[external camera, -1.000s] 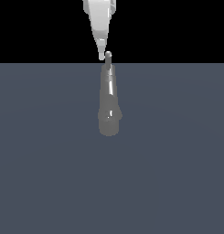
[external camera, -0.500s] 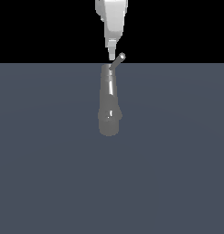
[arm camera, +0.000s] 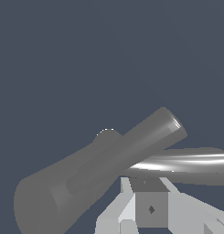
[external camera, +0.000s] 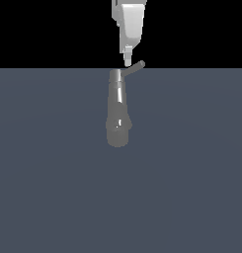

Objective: Turn on the faucet by rotating a designated handle.

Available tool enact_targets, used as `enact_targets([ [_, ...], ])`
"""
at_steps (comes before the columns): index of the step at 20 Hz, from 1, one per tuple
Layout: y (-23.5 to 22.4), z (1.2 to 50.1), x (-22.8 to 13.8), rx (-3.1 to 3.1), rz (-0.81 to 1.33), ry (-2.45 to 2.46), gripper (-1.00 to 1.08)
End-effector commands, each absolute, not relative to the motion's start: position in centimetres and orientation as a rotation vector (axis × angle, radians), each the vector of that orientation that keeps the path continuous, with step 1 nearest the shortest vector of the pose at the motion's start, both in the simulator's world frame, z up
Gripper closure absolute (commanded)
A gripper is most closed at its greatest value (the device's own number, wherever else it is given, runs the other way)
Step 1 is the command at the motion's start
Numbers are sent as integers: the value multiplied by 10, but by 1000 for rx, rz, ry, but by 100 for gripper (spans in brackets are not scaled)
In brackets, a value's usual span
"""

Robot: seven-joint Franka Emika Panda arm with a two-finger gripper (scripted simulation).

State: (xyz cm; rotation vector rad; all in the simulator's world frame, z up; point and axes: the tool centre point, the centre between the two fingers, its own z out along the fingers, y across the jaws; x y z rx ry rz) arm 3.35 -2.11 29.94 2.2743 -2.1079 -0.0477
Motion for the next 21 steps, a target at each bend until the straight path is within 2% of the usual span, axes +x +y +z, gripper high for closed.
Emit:
enact_targets([
  [1,-39,291,38,2248,-51,-2124,108],
  [21,-91,274,70,2221,-49,-2144,108],
])
